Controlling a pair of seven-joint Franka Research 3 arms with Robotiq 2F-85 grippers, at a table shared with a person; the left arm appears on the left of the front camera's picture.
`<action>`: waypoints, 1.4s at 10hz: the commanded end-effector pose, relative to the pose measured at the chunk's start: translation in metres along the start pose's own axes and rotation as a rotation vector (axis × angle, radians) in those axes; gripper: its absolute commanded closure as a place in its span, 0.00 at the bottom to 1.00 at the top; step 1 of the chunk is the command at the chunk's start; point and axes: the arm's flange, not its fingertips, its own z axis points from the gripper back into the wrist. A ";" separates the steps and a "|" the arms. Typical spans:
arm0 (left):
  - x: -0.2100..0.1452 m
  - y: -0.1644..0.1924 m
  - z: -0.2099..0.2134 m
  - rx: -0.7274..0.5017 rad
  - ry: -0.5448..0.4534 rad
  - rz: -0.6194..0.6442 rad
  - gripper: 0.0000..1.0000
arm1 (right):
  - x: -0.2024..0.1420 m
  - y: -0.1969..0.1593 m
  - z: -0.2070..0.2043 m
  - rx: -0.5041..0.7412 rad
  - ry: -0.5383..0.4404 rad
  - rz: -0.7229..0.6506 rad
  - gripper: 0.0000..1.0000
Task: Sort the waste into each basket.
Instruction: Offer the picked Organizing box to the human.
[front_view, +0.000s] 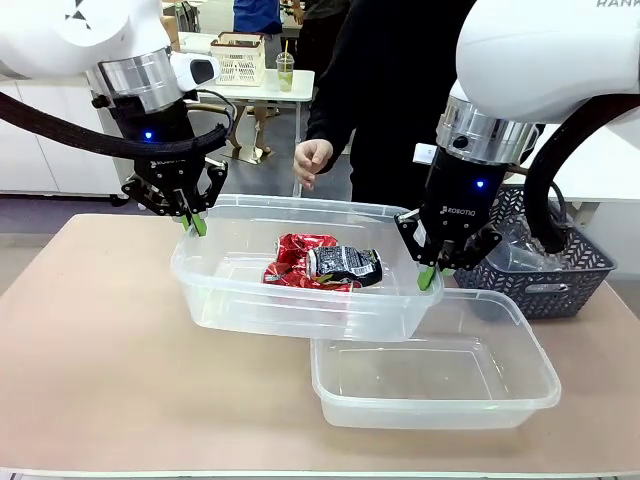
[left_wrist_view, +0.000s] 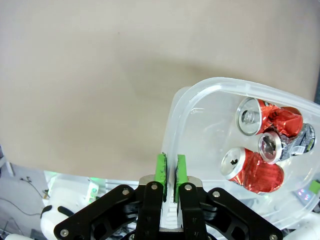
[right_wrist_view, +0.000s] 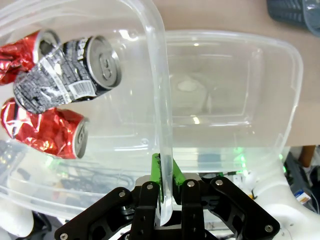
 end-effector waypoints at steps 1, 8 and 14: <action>-0.001 -0.001 0.005 -0.013 -0.009 0.008 0.91 | -0.001 0.002 0.006 -0.009 -0.007 0.018 0.94; 0.050 -0.013 0.016 0.014 -0.154 -0.022 0.91 | 0.047 0.019 0.017 0.066 -0.034 0.079 0.94; 0.134 0.002 -0.044 -0.019 -0.113 -0.064 0.91 | 0.144 0.033 0.004 0.141 -0.075 0.083 0.94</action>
